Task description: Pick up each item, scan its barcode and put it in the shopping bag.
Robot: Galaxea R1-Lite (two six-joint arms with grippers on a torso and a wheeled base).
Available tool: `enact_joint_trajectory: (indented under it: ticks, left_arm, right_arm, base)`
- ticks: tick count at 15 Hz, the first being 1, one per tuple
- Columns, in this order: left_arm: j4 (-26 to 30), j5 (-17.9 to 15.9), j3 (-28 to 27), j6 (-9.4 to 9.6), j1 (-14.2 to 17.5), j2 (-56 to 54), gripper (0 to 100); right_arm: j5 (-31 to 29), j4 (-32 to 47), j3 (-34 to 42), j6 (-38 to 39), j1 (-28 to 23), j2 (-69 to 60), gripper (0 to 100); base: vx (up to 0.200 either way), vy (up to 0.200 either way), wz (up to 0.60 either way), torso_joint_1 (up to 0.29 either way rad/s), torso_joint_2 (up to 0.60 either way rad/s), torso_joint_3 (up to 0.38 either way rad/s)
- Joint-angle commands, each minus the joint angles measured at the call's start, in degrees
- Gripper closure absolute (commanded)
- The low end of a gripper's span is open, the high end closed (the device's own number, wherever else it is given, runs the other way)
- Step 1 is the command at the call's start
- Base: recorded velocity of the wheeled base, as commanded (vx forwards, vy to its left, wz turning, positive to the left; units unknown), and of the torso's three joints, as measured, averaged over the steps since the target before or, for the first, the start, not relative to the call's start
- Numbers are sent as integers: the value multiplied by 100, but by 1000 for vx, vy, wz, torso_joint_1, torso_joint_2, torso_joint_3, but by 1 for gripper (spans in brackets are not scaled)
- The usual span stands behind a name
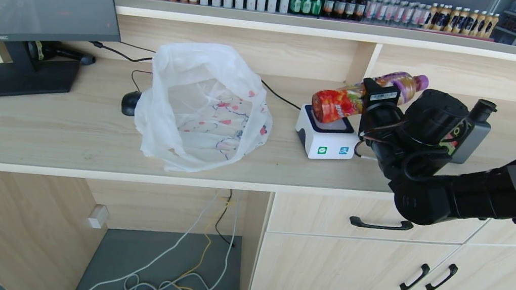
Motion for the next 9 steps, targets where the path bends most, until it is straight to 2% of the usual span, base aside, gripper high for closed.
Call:
enact_joint_trajectory:
  ticks: [1,5,9]
  left_arm:
    - [-2,0,0,-1,0,-2,0]
    - [-2,0,0,-1,0,-2,0]
    - [-2,0,0,-1,0,-2,0]
  right_arm:
    - [1,0,6,-2,2,-33,100]
    - [27,-9,-47,-363,2,-112,100]
    - [238,-44,-47,-1523,380,-780,100]
  base:
    - [0,0,0,0,0,0]
    - [0,0,0,0,0,0]
    - [0,0,0,0,0,0]
